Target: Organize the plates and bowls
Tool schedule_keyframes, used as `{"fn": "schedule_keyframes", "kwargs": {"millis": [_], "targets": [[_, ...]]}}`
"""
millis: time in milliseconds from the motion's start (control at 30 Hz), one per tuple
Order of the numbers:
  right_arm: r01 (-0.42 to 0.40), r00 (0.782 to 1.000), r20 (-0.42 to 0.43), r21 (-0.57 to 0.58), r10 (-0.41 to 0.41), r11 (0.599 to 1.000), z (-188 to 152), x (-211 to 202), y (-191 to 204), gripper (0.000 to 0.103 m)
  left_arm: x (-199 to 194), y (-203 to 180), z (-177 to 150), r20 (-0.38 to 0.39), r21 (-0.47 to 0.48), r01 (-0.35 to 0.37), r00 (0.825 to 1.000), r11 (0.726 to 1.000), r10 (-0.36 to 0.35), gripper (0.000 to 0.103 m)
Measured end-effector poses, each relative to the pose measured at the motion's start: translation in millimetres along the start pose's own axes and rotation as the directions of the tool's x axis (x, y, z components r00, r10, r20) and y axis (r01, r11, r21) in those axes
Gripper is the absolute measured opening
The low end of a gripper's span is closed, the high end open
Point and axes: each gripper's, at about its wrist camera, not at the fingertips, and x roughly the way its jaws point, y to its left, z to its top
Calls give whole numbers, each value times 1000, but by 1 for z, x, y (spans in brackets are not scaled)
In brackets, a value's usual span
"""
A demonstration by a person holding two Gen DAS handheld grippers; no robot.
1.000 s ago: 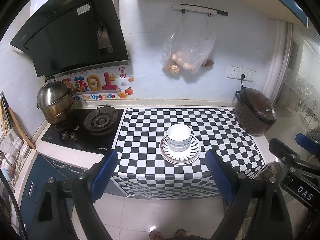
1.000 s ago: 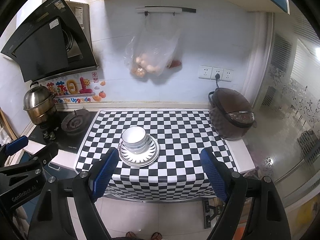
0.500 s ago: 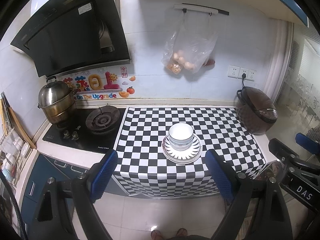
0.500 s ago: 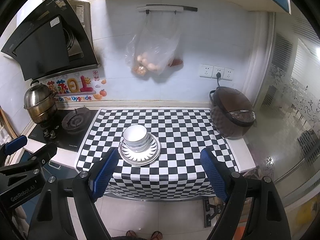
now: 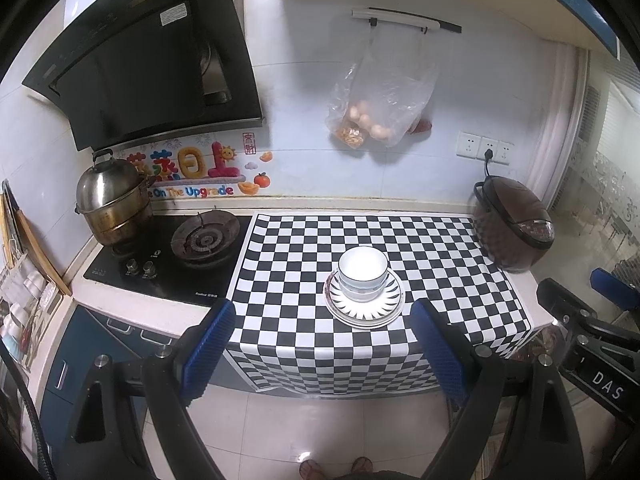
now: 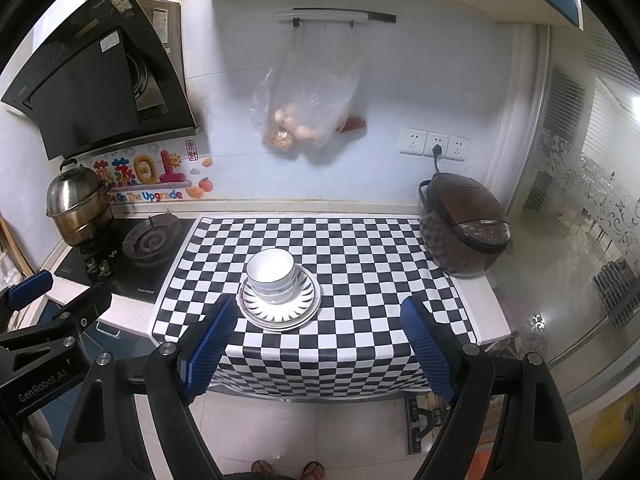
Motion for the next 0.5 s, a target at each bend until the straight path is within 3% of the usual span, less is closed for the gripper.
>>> {"fn": "schedule_keyframes", "kwargs": {"millis": [500], "targets": [[-3,1000,-3,-2,2,1000,0,3,7,86,1,-6,-2,-2,-27,-27,1000,999,27,89]]}}
